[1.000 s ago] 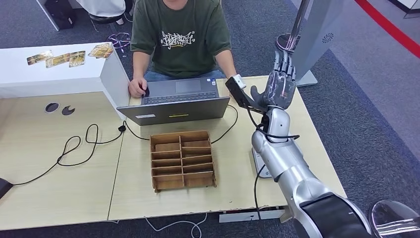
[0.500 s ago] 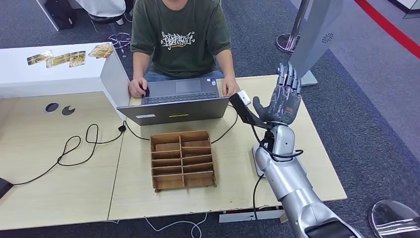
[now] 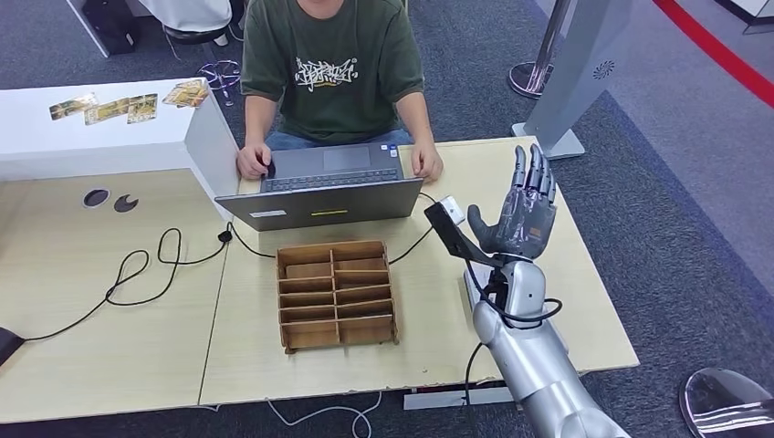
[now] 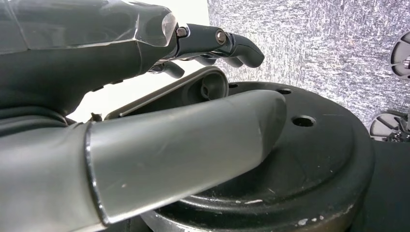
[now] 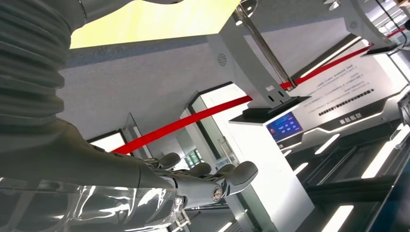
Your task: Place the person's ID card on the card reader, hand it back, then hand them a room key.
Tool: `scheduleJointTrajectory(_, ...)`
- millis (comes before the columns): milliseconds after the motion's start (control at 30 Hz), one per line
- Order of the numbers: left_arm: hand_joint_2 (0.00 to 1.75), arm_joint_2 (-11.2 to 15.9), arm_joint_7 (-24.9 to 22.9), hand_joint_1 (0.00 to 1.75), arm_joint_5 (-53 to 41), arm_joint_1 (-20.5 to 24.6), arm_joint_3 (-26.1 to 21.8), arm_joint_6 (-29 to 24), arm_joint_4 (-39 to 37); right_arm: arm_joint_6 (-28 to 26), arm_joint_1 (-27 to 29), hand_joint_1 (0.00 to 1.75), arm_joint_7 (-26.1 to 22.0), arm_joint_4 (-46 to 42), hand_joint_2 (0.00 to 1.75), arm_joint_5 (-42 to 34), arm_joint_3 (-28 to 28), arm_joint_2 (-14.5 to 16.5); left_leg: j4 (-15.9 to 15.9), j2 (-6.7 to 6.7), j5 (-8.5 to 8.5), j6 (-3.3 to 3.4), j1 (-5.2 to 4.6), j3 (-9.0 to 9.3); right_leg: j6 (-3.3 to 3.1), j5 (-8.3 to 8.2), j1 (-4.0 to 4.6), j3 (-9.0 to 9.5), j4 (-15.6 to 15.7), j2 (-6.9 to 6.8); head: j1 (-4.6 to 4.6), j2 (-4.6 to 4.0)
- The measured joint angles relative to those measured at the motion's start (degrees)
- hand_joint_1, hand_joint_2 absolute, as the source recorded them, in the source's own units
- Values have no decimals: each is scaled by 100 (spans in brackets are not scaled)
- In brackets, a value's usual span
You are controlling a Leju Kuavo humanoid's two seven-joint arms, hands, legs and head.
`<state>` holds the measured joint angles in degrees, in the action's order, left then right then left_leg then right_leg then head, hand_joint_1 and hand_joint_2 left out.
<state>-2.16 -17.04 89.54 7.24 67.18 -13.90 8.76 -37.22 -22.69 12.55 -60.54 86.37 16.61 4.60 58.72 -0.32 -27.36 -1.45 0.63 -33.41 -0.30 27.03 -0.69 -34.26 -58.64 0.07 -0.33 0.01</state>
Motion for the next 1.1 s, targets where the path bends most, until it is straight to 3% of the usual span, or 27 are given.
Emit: scheduleJointTrajectory(1100,0,13,156,0,18,-45,-522,-8,0,0,1715,0,142,-1731,175,292,0,-272,0,0,-3,4,0,-2,0,2,0,0,1,-1,1,0)
